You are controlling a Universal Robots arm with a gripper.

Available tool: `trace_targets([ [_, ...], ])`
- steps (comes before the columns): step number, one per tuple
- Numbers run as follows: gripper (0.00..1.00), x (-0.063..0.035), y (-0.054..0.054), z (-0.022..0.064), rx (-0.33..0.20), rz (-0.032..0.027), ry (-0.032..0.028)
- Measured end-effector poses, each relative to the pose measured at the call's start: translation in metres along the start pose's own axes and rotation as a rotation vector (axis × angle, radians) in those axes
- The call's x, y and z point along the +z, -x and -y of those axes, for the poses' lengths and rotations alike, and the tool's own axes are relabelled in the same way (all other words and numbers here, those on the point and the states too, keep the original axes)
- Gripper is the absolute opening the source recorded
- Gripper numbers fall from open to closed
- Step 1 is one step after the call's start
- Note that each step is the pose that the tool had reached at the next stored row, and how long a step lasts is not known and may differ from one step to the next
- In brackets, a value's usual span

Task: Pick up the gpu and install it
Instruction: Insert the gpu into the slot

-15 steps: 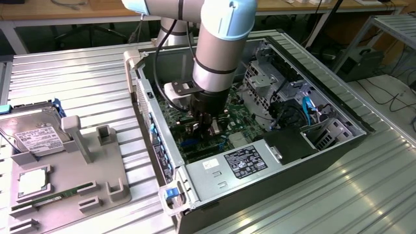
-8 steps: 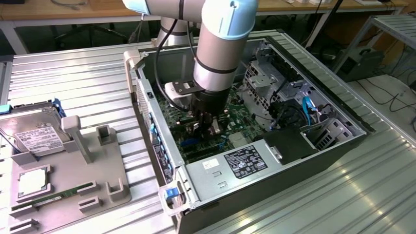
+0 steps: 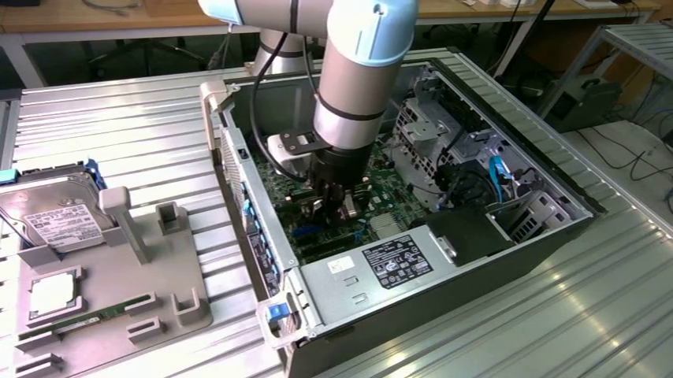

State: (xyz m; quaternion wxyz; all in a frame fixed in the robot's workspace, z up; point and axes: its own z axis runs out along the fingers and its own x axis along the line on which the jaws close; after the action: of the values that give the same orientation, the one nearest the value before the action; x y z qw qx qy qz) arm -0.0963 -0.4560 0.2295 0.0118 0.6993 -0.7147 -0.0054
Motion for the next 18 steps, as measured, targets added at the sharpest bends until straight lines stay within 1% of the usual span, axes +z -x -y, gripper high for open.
trace_targets([
  [8, 0.29, 0.0027, 0.0028, -0.0006, 0.0, 0.0, 0.0002],
  [13, 0.29, 0.0049, 0.003, -0.0007, 0.0, 0.0003, 0.0033],
  [18, 0.29, 0.0061, 0.0029, -0.0005, 0.0, -0.0003, 0.0091],
])
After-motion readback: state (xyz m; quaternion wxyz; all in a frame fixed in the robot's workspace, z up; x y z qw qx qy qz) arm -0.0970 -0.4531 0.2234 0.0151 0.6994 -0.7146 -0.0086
